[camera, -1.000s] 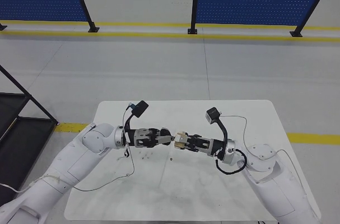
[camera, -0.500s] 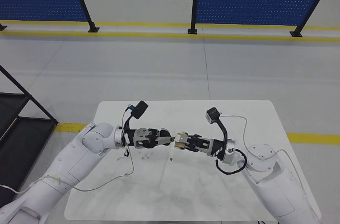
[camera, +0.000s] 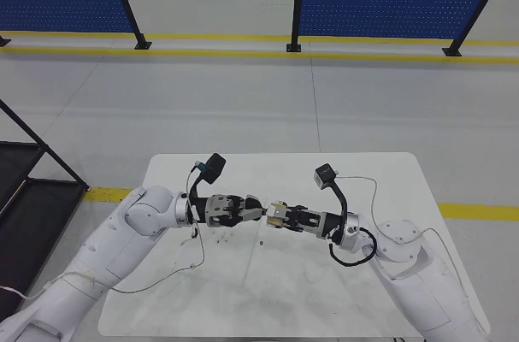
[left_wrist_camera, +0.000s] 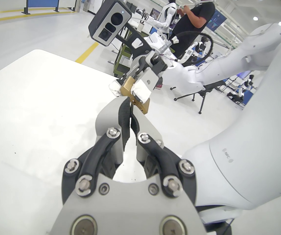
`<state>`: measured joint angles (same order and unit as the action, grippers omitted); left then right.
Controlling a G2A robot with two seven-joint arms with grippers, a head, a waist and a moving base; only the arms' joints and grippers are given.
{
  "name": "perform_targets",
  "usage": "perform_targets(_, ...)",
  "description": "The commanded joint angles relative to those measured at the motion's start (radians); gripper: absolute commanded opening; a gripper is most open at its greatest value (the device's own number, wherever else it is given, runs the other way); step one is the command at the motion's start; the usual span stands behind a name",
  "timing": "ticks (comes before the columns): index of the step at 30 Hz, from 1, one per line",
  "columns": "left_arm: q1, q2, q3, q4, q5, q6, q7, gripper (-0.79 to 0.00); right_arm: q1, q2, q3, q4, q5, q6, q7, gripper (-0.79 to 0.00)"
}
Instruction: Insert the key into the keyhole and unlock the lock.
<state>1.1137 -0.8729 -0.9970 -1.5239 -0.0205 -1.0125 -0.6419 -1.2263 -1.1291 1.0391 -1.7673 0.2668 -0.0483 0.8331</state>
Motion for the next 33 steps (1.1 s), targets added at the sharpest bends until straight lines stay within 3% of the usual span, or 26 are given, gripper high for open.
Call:
perform_targets(1, 0.008, -0.001, -0.007, -0.011, 0.022, 0.0, 0.018, -0.785, 0.0, 0.0, 0.0, 0.0, 0.0, 0.0, 0.0, -0.785)
perform_targets(33, 0.066, 0.001, -0.062, -0.076, 0.24, 0.0, 0.177, -0.785, 0.0, 0.0, 0.0, 0.0, 0.0, 0.0, 0.0, -0.785)
